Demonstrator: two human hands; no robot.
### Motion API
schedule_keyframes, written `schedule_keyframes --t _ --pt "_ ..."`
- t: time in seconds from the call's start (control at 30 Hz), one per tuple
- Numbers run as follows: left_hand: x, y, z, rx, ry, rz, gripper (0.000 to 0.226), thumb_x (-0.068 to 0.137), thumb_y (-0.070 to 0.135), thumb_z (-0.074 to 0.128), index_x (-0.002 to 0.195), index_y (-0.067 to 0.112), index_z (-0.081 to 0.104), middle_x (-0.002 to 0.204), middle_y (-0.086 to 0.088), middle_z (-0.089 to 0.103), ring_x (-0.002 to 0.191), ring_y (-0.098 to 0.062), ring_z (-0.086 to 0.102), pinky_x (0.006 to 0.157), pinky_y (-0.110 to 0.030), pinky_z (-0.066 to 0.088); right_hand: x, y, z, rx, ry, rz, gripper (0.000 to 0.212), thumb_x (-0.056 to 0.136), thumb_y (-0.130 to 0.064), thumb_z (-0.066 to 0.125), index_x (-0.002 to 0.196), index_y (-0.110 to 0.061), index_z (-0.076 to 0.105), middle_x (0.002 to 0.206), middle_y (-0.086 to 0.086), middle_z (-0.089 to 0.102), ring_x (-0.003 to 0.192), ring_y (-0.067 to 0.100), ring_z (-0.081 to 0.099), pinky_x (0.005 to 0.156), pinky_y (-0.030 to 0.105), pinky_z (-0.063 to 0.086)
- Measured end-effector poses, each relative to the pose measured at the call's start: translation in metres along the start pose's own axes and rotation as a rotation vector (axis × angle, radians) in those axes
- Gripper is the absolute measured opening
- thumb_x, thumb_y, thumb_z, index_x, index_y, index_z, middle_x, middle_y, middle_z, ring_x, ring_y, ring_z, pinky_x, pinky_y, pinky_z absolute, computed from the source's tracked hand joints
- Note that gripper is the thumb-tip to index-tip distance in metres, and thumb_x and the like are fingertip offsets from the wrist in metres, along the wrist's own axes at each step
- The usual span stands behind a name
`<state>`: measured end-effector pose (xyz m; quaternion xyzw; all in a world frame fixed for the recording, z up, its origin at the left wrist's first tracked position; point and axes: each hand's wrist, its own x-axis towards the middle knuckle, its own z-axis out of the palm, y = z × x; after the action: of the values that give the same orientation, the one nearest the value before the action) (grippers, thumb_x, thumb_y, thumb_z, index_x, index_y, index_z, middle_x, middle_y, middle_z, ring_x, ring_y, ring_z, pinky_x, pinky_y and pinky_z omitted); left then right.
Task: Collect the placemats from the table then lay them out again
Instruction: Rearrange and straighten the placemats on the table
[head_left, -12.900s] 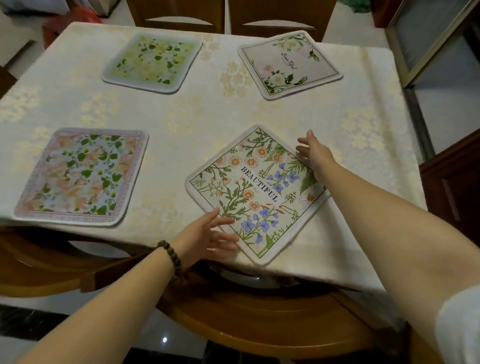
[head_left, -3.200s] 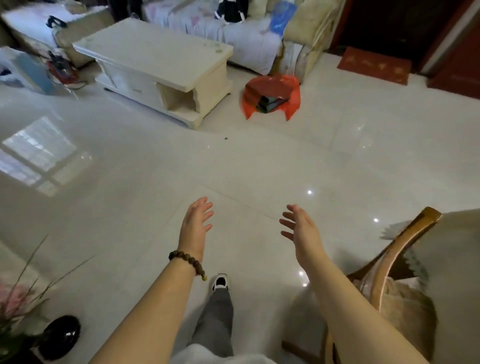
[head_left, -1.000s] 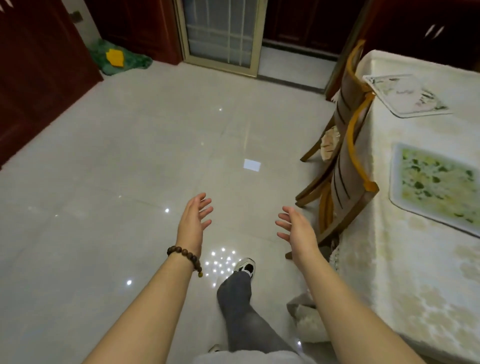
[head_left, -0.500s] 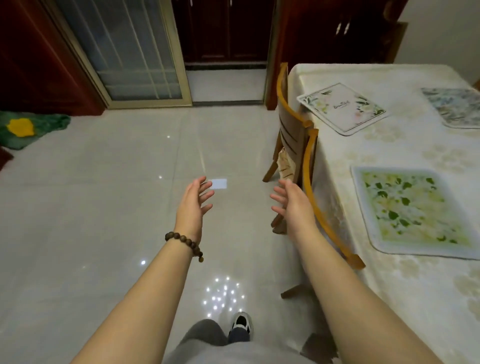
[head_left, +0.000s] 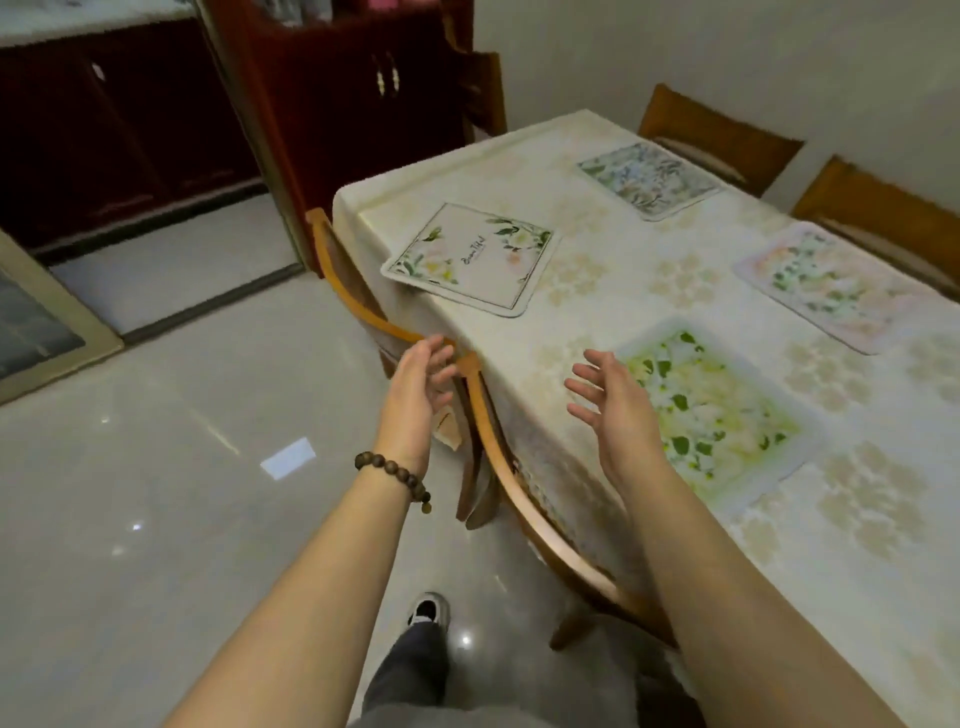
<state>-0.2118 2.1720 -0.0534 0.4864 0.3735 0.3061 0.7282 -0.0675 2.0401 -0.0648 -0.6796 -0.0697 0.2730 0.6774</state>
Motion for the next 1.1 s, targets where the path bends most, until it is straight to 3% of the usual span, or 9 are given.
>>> schedule_keyframes --t 0.13,0.27,0.4,0.53,0.73,0.97,1.1 --pt "0.057 0.006 0.028 0.081 -0.178 -0.051 0.033 0.101 0.038 0.034 0.118 0.025 0.058 0.123 0.000 0.062 0.112 -0.014 0.059 0.095 -0.035 0.046 0.022 -0.001 -0.012 0.051 0.237 0.030 0.034 0.097 -0.036 0.041 0.119 -0.018 0.059 0.113 0.003 0.064 0.101 0.015 0.064 0.077 0.033 0.051" --pt "0.096 0.007 0.060 0.151 -0.362 -0.104 0.027 0.099 0.041 0.037 0.110 0.032 0.060 0.119 0.005 0.064 0.111 -0.014 0.059 0.094 -0.036 0.047 0.027 -0.001 -0.034 0.135 0.450 0.060 0.025 0.094 -0.038 0.046 0.106 -0.024 0.063 0.108 0.001 0.065 0.097 0.015 0.065 0.076 0.033 0.051" --pt "0.119 -0.006 0.094 0.195 -0.484 -0.173 0.026 0.098 0.041 0.039 0.108 0.031 0.061 0.116 0.006 0.065 0.109 -0.013 0.061 0.091 -0.035 0.049 0.021 0.006 -0.060 0.170 0.633 0.089 0.031 0.097 -0.036 0.042 0.114 -0.018 0.061 0.108 0.002 0.064 0.096 0.018 0.064 0.076 0.036 0.053" --pt "0.130 -0.022 0.124 0.232 -0.587 -0.229 0.027 0.098 0.043 0.040 0.108 0.031 0.062 0.117 0.005 0.065 0.109 -0.013 0.061 0.087 -0.033 0.049 0.009 0.017 -0.086 0.215 0.771 0.135 0.026 0.098 -0.034 0.042 0.107 -0.021 0.062 0.107 0.005 0.065 0.097 0.021 0.064 0.080 0.039 0.051" --pt "0.140 -0.045 0.159 0.286 -0.658 -0.270 0.027 0.096 0.044 0.042 0.108 0.030 0.062 0.118 0.004 0.064 0.108 -0.013 0.061 0.084 -0.033 0.049 0.001 0.032 -0.118 0.240 0.872 0.176 0.027 0.100 -0.032 0.039 0.115 -0.017 0.056 0.110 0.005 0.062 0.097 0.019 0.062 0.075 0.034 0.052" --pt "0.161 -0.076 0.163 0.433 -0.649 -0.305 0.034 0.097 0.049 0.036 0.115 0.029 0.057 0.122 0.001 0.059 0.116 -0.019 0.055 0.095 -0.040 0.044 0.004 0.056 -0.153 0.159 0.862 0.276 0.029 0.099 -0.038 0.036 0.114 -0.022 0.055 0.109 -0.002 0.058 0.095 0.012 0.057 0.073 0.032 0.048" --pt "0.181 -0.097 0.162 0.572 -0.631 -0.333 0.049 0.096 0.052 0.035 0.132 0.023 0.051 0.139 -0.002 0.050 0.129 -0.020 0.044 0.106 -0.041 0.034 0.011 0.071 -0.158 0.130 0.854 0.353 0.035 0.098 -0.041 0.036 0.120 -0.022 0.055 0.112 -0.004 0.054 0.101 0.015 0.054 0.086 0.036 0.047"
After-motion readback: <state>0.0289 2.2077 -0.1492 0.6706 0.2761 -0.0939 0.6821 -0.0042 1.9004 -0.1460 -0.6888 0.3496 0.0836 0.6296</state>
